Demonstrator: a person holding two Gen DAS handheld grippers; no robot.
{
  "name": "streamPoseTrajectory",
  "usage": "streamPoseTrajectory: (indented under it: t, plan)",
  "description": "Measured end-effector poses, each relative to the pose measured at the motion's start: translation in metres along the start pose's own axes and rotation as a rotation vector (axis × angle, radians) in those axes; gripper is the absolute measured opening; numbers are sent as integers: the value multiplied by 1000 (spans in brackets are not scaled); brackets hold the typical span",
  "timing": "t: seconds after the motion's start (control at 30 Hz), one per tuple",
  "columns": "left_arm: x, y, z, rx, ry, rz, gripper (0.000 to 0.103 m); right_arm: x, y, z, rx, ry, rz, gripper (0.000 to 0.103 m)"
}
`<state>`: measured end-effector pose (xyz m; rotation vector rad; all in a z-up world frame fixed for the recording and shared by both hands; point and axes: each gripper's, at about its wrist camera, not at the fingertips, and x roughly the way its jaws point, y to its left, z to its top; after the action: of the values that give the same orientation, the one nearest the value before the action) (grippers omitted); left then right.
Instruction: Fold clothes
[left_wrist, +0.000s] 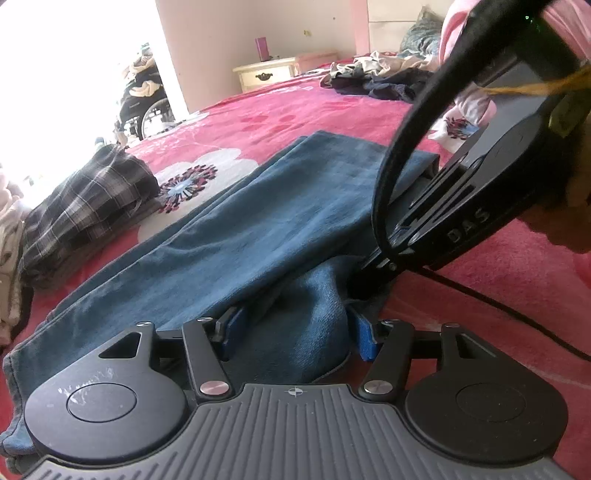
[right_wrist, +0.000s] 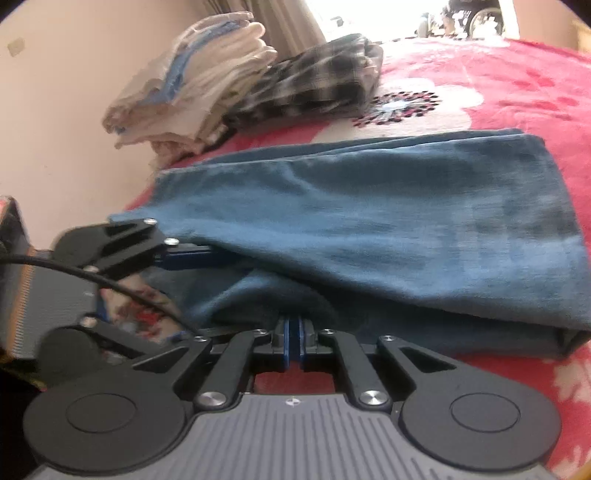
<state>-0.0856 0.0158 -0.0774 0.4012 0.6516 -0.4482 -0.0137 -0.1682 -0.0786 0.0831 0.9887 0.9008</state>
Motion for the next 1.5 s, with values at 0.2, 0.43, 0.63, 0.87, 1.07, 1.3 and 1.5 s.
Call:
streamPoseTrajectory:
  t: [0.2, 0.43, 0.63, 0.87, 1.07, 1.3, 1.5]
  plan:
    - [-2, -1, 1, 0, -30, 57, 55, 0, 1, -3, 30, 21, 15, 6]
    - [-2, 4, 1, -35, -25, 47, 55, 11, -3, -1, 55, -5, -28, 6]
    - [-8, -1, 1, -6, -52, 11, 55, 18, 15, -7, -156, -76, -109, 2]
    - [6, -10, -4, 47, -8, 46, 55, -3, 12, -5, -152, -28, -58, 7]
    - [3, -11, -5, 49, -27, 50, 55, 3, -17, 3, 115, 19, 6, 7]
    - [-1, -20, -9, 134, -38, 72, 56, -2, -12, 5, 81, 30, 2, 8]
    - [-5, -21, -12, 128, -38, 36, 59, -26, 0, 11, -16, -31, 1, 8]
